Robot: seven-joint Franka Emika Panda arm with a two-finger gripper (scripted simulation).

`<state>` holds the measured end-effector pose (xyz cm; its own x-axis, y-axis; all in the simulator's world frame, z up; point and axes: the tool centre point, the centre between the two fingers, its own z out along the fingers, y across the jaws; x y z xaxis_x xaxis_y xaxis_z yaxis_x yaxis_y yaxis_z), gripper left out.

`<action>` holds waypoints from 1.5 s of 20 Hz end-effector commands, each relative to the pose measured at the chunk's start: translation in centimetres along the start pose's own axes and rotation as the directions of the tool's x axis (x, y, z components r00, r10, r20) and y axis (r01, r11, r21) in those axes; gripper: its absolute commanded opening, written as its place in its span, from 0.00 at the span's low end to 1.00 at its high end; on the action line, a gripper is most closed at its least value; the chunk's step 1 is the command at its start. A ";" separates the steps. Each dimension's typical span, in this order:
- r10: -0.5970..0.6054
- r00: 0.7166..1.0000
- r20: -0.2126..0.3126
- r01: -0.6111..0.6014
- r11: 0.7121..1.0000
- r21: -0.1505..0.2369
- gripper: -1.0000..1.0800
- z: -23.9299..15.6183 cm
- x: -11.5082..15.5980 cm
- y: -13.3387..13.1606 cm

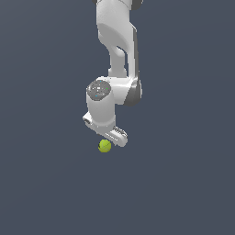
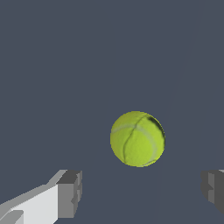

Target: Pick up the object and move it to a goal position.

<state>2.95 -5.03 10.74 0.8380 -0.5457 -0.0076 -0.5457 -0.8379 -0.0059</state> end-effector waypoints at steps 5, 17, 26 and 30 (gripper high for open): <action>0.099 0.995 -0.007 -0.099 0.995 -0.004 0.96 1.3 1.1 0.8; 0.117 0.993 -0.008 -0.117 0.993 -0.005 0.96 3.0 1.3 1.1; 0.121 0.993 -0.008 -0.121 0.993 -0.005 0.96 6.6 1.3 1.1; 0.121 0.993 -0.008 -0.121 0.993 -0.005 0.00 6.6 1.4 1.1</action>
<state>3.45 -6.55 4.14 0.7664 -0.6424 -0.0009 -0.6424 -0.7664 0.0003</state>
